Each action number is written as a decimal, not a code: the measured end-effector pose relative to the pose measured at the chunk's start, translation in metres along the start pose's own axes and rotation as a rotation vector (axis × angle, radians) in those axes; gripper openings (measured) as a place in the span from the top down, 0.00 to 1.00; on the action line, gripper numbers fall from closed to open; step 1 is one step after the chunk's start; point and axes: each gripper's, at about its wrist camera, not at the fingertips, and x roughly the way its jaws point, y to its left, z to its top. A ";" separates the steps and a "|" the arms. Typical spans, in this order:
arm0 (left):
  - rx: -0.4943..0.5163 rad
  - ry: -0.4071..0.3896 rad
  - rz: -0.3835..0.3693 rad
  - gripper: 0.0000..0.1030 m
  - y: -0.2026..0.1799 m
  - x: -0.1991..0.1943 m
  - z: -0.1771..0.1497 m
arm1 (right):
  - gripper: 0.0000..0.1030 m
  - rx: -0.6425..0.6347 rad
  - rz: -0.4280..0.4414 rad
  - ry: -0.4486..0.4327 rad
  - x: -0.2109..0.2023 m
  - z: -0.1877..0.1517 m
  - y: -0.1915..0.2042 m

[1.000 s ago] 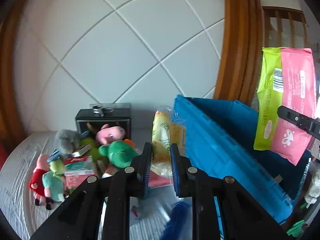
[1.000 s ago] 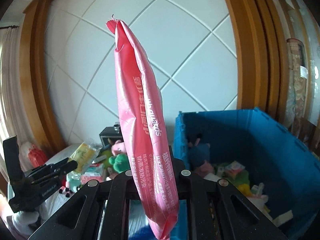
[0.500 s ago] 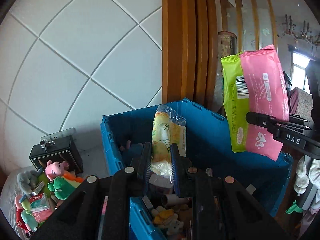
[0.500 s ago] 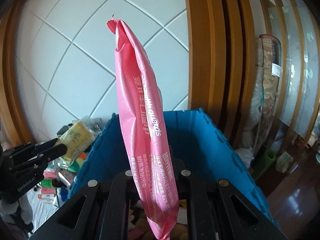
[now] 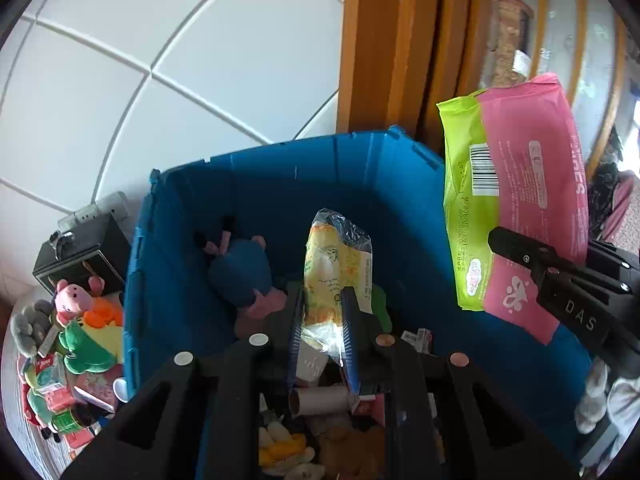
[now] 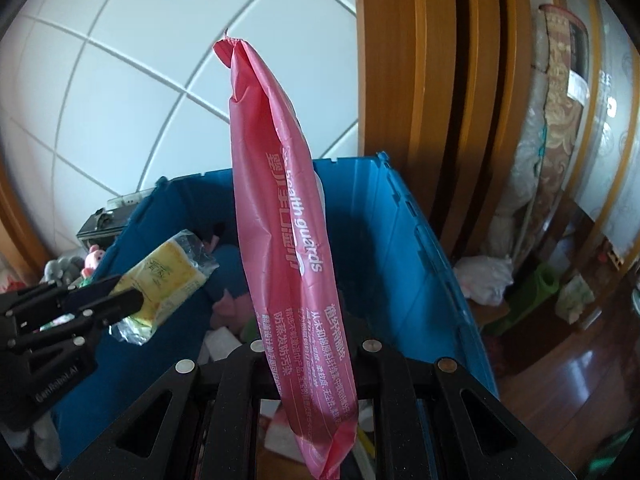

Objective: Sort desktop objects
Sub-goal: 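Open both tools to drop the pad packet and wipes pack into the crate, then withdraw both tools from the crate back toward the pile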

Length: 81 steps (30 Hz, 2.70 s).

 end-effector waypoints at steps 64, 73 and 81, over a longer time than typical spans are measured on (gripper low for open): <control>-0.066 0.017 0.166 0.74 0.028 0.016 -0.001 | 0.00 -0.013 0.071 0.107 0.063 -0.007 0.012; -0.066 -0.180 0.177 0.65 0.057 -0.091 -0.021 | 0.00 -0.111 0.108 -0.075 -0.026 -0.006 0.069; -0.123 -0.372 0.203 0.25 0.106 -0.172 -0.073 | 0.00 -0.186 0.185 -0.227 -0.095 -0.038 0.138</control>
